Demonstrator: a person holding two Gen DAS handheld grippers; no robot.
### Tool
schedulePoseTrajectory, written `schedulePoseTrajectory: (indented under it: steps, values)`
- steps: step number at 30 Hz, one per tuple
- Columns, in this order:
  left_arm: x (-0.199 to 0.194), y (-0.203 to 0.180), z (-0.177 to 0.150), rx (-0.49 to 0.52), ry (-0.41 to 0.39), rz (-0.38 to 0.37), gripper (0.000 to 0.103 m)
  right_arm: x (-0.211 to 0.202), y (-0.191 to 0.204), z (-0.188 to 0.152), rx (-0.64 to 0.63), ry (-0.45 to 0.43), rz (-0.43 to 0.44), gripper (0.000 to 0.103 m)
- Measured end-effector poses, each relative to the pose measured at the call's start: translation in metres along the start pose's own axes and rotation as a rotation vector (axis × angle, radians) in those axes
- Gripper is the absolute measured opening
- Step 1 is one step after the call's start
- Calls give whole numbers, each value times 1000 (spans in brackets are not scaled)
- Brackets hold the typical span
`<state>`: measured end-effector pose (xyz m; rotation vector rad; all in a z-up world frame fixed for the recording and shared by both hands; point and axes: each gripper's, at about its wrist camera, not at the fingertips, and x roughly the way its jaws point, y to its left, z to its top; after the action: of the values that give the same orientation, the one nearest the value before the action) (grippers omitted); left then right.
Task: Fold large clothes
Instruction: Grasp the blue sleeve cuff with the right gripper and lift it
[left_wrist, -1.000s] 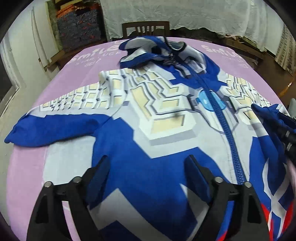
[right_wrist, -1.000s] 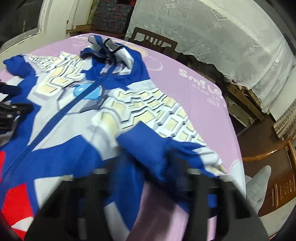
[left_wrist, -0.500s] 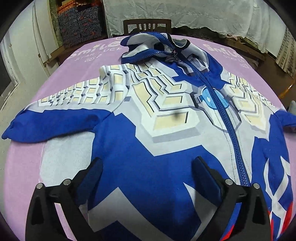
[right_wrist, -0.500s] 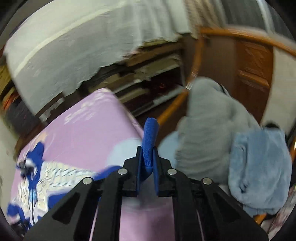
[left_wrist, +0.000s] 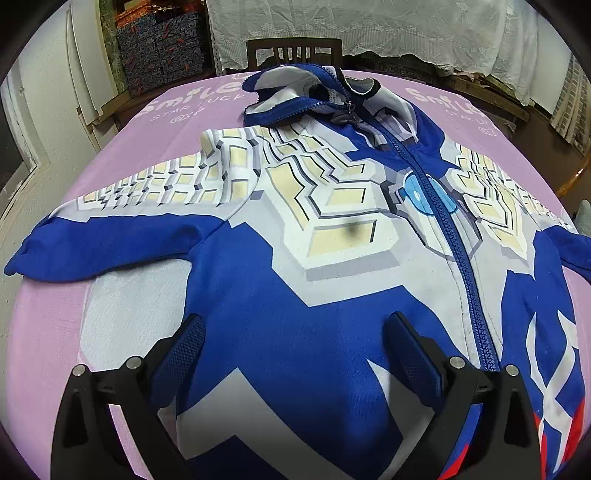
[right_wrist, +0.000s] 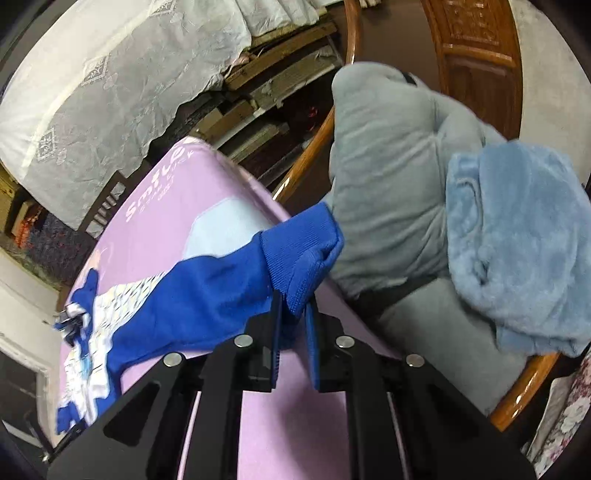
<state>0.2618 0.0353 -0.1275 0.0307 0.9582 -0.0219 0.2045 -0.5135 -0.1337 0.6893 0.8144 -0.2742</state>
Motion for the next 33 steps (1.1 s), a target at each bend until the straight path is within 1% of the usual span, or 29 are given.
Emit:
schedulePoseTrajectory:
  steps: [1,3,4,6,7,9,10,11,12,13,14,15,16,17,18,19,20,21,22,23,24,25,27,28,30,31,32,33]
  values:
    - [0,0,0,0,0,0,100,-6,-1,-4,-3,1,4,19]
    - [0,0,0,1,0,1,100,-16,-4,-6,3,-12,-10,70]
    - [0,0,0,1,0,1,100,-21,-10,0,36,-53,-20,73]
    - [0,0,0,0,0,0,100,-22,-20,11,86,-96,-9,73]
    - [0,0,0,0,0,0,100,-16,-29,21,136,-96,27,73]
    - [0,0,0,0,-1,0,100,0,-38,31,202,-50,83,73]
    - [0,0,-1,0,-1,0,100,15,-39,36,223,-1,111,73]
    - [0,0,0,0,-1,0,100,28,-40,37,234,44,119,71]
    - [0,0,0,0,-1,0,100,38,-39,37,243,79,120,60]
    - [0,0,-1,0,-1,0,100,49,-39,35,263,110,143,51]
    - [0,0,0,0,-1,0,100,52,-38,34,276,114,170,38]
    - [0,0,0,0,-1,1,100,51,-36,34,281,95,192,27]
    - [0,0,-1,0,-1,0,100,39,-26,37,238,32,211,22]
    - [0,0,0,0,-1,0,100,26,-15,38,186,-27,223,19]
    - [0,0,0,0,-1,0,100,13,-6,40,135,-84,236,18]
    - [0,0,-1,0,-1,1,100,-10,9,40,42,-182,258,18]
    - [0,0,0,1,-1,1,100,-27,22,39,-53,-261,243,18]
    - [0,0,0,1,-1,1,100,-33,29,39,-119,-290,189,18]
    - [0,0,0,1,-1,0,100,-19,25,41,-131,-223,99,18]
    - [0,0,0,1,-1,0,100,-5,16,41,-96,-148,53,20]
    - [0,0,0,1,-1,0,100,7,6,41,-56,-85,25,27]
    - [0,0,0,0,-1,0,100,19,-10,38,14,-18,14,33]
    - [0,0,0,1,-1,1,100,14,-24,33,81,-37,31,52]
    - [0,0,0,1,-1,1,100,6,-23,32,86,-65,5,54]
    - [0,0,0,1,-1,1,100,-5,-17,34,76,-110,-62,54]
    - [0,0,0,1,-1,1,100,-14,-6,33,49,-151,-79,51]
    - [0,0,0,1,-1,0,100,-19,3,31,25,-174,-75,44]
    - [0,0,0,1,-1,0,100,-24,17,27,-11,-202,-72,41]
